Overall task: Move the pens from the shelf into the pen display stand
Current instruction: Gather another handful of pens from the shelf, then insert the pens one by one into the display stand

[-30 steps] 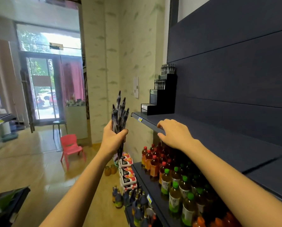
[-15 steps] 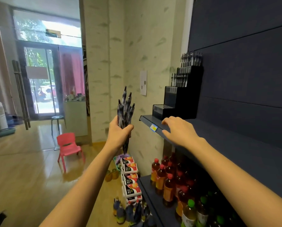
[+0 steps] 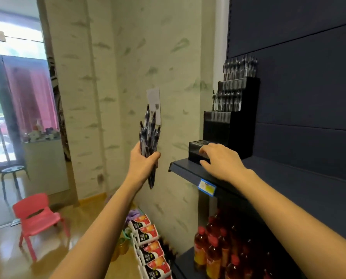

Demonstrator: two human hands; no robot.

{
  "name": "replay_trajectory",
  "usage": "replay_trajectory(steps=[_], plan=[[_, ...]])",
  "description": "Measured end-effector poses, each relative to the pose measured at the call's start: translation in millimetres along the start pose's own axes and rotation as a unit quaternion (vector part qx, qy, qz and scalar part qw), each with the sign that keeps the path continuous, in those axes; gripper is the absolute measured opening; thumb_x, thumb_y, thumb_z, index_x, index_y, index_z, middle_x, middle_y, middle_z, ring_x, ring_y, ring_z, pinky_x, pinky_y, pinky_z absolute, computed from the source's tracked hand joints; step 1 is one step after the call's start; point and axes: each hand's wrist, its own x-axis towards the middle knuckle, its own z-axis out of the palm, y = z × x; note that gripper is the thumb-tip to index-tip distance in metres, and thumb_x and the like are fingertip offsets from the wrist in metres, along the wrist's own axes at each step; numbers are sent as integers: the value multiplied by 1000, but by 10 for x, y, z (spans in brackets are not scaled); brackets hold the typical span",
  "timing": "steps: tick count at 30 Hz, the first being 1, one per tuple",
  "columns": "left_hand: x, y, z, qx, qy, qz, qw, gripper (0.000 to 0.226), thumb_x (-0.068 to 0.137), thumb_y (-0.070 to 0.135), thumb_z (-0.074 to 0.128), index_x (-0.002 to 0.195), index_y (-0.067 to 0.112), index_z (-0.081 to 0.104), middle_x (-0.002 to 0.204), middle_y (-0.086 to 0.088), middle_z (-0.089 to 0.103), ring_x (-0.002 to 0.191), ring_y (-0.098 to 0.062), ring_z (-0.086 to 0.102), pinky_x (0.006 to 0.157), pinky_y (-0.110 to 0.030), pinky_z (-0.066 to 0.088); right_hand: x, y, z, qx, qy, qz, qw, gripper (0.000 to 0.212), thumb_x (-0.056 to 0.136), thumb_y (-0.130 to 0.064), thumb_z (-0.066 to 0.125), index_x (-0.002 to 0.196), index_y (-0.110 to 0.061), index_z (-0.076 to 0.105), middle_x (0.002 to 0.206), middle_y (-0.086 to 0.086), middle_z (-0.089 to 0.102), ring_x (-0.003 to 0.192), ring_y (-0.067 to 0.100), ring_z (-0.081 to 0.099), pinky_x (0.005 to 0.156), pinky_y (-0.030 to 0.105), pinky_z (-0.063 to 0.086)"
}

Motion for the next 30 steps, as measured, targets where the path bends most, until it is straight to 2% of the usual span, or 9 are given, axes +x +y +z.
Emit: replay_trajectory(steps=[3,9,13,18,23,27,30], plan=[[406,-241,123,-14,-19,0,1000,24,81,-9,56,77,13,46,58,-12,50,48,-18,45,45,-20,42,320,58,146,-20,0,19,1000,37,95,-33,48,130,-19,49,129,2,53,117,22,50,89,36,46],[1147,-584,554,-48,-61,15,997,25,81,-8,56,76,14,45,58,-10,51,49,-17,46,45,-18,43,878,355,392,-50,12,53,997,39,95,-34,49,131,-20,48,130,1,53,117,20,50,88,34,47],[1542,-729,879,-74,-96,19,992,26,83,-5,57,77,17,45,63,-9,52,52,-17,47,49,-22,43,1091,570,440,-73,12,83,994,40,96,-34,49,133,-21,46,132,-1,52,120,19,49,88,34,46],[1891,-828,1275,-113,-143,30,983,25,84,-5,56,76,16,45,62,-11,51,50,-18,47,43,-17,43,1210,779,433,-118,11,134,984,38,97,-34,47,133,-22,46,132,-2,51,120,19,48,85,34,46],[2145,-943,1584,-157,-214,46,963,22,85,-3,56,77,15,46,64,-12,51,46,-14,44,41,-16,40,1273,836,454,-161,16,201,966,37,97,-34,47,132,-22,47,131,-3,52,120,18,48,84,32,44],[2350,-1027,1728,-189,-280,56,940,20,85,-2,56,76,14,48,57,-9,51,37,-5,44,42,-16,40,1388,755,443,-178,41,257,949,33,96,-35,47,126,-22,52,125,-3,54,117,19,50,80,32,42],[2491,-1047,1767,-214,-323,61,920,18,85,-2,57,76,10,48,52,-8,51,38,-8,46,43,-19,42,1508,649,415,-188,69,276,940,30,96,-35,48,123,-22,54,120,-4,57,114,19,52,76,30,40]])
